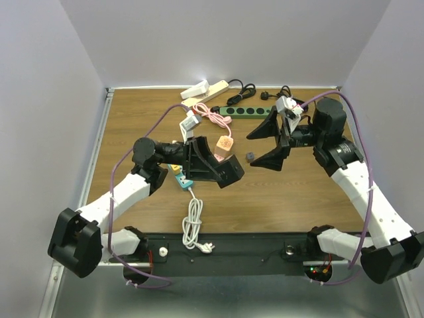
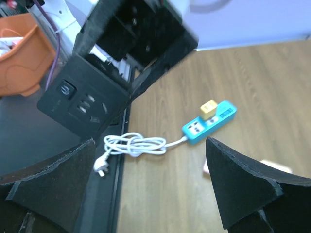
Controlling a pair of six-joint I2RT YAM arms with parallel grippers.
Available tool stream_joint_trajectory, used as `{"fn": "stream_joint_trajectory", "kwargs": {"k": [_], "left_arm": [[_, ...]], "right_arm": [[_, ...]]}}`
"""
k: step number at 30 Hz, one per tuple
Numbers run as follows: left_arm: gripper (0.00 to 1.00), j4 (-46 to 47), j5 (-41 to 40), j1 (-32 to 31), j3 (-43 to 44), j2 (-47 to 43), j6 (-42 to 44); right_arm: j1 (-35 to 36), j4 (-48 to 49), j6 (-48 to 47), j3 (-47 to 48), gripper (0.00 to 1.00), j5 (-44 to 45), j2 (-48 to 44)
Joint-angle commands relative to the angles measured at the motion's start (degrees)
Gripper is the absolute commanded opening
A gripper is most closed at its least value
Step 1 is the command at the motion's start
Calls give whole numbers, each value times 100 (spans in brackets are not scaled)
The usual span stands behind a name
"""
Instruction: Insert the plug
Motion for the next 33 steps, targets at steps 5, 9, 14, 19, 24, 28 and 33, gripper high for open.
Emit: {"fn": "stream_joint_trajectory", "kwargs": {"k": [5, 9, 14, 19, 24, 28, 33], "left_arm": [[0, 6057, -523, 0, -548, 564, -4709], [0, 5978, -566, 0, -355, 573, -4691], [0, 5969, -681, -9, -29, 617, -4753], [0, 5995, -611, -26, 24, 529, -4832], [0, 6075, -611, -97, -38, 424, -4788], [0, 6066, -611, -149, 15, 274, -4779], [0, 6075, -637, -228, -99, 204, -4762]], "right_arm": [[232, 280, -629, 835, 100, -366, 52], [698, 289, -629, 897, 100, -402, 166], [1156, 289, -699, 704, 100, -68, 140], [1182, 280, -752, 625, 100, 82, 228], [1183, 281, -840, 669, 100, 204, 289], [1191, 298, -928, 625, 100, 371, 369], [1183, 324, -945, 704, 100, 661, 369]]}}
